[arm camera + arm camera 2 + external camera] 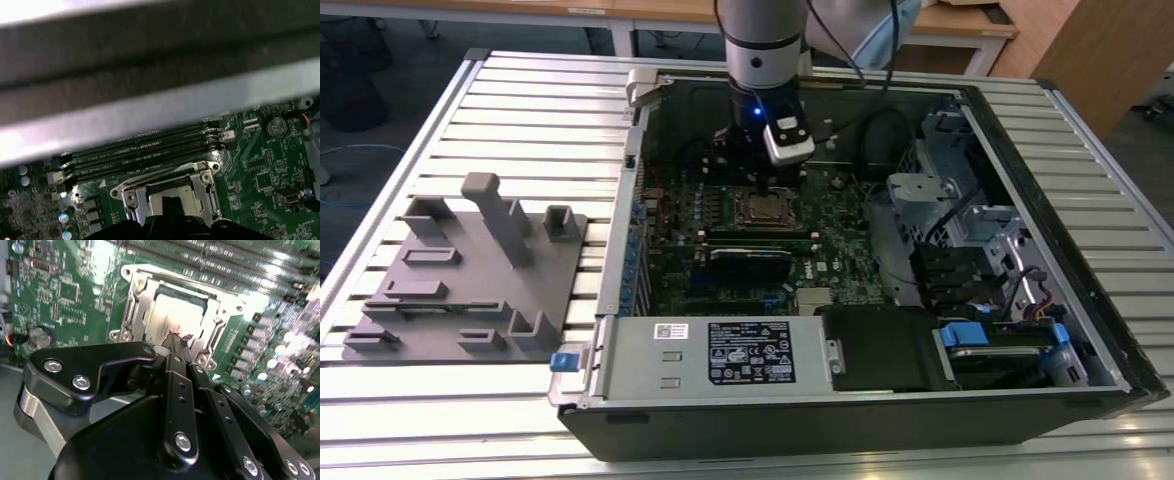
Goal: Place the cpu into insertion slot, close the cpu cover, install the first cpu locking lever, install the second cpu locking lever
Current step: 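Install the first cpu locking lever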
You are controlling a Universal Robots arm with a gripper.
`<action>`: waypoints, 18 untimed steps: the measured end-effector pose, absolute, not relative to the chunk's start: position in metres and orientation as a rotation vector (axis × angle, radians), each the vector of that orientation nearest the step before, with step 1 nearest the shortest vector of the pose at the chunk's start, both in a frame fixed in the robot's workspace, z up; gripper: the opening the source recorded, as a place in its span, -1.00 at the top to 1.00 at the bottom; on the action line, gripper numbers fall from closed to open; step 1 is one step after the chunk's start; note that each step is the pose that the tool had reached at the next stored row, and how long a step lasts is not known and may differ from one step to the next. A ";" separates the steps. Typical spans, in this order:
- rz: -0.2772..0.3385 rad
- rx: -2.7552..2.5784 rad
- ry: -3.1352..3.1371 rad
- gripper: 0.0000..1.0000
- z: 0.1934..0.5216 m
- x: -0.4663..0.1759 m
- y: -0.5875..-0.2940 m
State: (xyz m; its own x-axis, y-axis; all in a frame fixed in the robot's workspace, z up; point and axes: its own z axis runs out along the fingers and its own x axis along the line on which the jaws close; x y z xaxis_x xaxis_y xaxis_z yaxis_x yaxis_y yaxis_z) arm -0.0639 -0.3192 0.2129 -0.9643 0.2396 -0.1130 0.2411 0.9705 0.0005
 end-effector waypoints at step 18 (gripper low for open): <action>-0.016 0.285 3.018 0.79 0.210 -0.057 -0.325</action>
State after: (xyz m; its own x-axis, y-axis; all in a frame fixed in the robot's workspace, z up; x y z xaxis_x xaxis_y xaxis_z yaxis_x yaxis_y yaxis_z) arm -0.0571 -0.3247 0.2100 -0.9763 0.1863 -0.1104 0.1874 0.9823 -0.0001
